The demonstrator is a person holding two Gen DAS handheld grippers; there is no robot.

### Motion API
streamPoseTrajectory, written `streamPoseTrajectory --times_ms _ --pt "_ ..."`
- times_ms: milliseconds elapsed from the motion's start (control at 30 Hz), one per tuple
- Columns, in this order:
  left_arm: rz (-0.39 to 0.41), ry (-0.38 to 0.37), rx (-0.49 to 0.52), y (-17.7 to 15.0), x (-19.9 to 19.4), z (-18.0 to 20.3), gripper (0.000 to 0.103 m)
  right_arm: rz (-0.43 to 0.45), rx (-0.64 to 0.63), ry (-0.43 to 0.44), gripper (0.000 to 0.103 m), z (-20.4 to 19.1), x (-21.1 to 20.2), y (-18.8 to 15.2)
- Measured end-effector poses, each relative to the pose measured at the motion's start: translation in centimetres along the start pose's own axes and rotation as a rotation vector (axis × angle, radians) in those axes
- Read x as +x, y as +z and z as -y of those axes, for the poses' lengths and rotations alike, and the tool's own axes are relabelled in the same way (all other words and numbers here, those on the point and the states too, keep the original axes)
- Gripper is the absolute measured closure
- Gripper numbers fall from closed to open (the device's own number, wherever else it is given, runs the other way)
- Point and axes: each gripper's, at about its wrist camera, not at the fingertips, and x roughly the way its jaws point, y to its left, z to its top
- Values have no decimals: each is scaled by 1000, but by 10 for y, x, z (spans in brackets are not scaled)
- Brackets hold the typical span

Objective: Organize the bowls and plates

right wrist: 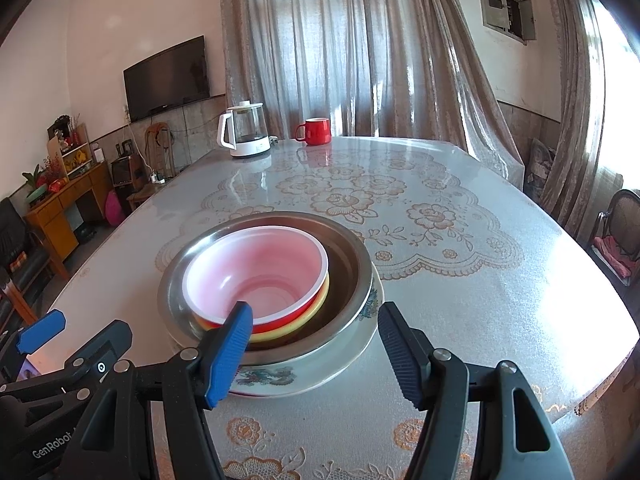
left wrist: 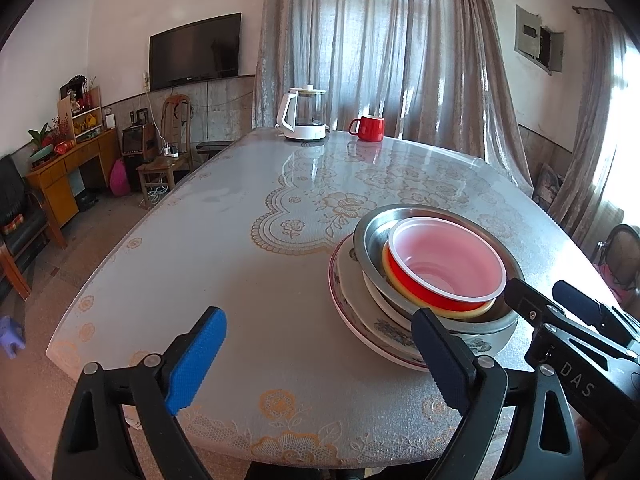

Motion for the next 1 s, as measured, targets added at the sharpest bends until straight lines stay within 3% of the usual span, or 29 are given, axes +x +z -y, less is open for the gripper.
streamPoseTrajectory --times_ms 1000 --pt "23 -32 -7 1 0 0 9 -3 2 4 37 4 -1 -2"
